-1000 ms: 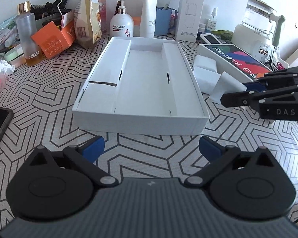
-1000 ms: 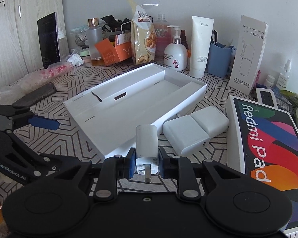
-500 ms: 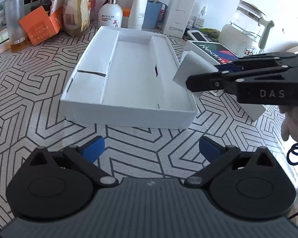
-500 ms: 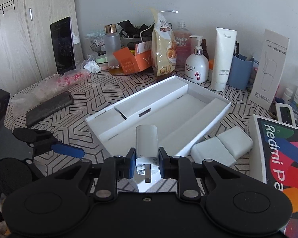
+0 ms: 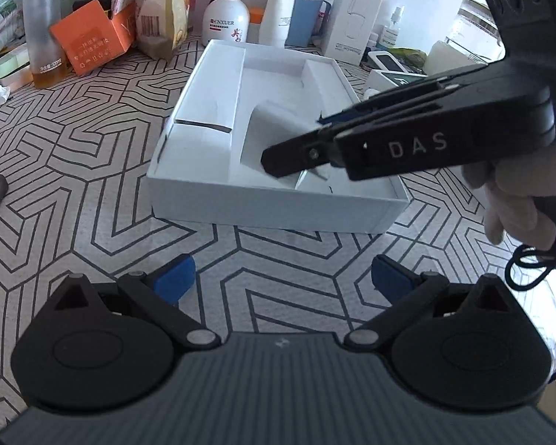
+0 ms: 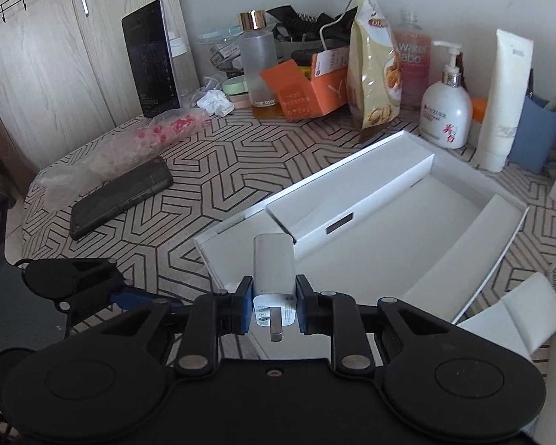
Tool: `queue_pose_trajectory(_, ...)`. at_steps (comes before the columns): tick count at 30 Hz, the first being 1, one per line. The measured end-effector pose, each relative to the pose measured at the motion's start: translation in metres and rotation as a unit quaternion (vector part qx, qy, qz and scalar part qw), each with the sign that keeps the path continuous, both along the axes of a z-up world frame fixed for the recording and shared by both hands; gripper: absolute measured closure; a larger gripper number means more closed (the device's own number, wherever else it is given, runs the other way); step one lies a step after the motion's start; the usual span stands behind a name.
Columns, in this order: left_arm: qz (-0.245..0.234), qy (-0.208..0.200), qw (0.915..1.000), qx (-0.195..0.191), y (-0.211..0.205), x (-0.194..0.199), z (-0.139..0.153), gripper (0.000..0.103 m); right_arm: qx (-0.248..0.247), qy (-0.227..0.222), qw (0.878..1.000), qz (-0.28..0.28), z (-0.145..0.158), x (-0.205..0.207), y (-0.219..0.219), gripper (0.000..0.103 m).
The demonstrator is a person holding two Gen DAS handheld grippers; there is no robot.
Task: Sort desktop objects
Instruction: 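Carry the charger over the white box tray and open the right gripper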
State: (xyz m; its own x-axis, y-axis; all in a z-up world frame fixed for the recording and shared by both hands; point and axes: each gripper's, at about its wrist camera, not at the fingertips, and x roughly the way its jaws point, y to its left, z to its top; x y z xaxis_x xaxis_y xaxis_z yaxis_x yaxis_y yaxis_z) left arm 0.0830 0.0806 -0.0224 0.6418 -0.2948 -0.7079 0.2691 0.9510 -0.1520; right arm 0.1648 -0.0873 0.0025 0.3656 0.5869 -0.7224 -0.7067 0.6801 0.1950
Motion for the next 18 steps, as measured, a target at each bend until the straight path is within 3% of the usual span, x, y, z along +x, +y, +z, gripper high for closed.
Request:
queue_pose_trajectory(5,0.019,-0.023,0.9991,0.029,0.001,-0.005,0.005,0.0,0.016,0.053,0.998,0.004,-0.007,0.015,-0.001,0.076)
queue_pose_trajectory(8,0.006,-0.01,0.9999,0.01,0.003,-0.004,0.005,0.0,0.016,0.074,0.997,0.002,-0.011,0.022,-0.001,0.076)
queue_pose_trajectory(11,0.008,-0.004,1.0,0.004,0.003,-0.002,0.004,0.0,0.04,0.121,0.992,0.006,-0.019,0.029,-0.001,0.075)
queue_pose_trajectory(18,0.003,0.002,1.0,-0.001,-0.001,0.0,0.001,0.0,0.019,0.114,0.993,0.012,-0.02,0.024,0.004,0.073)
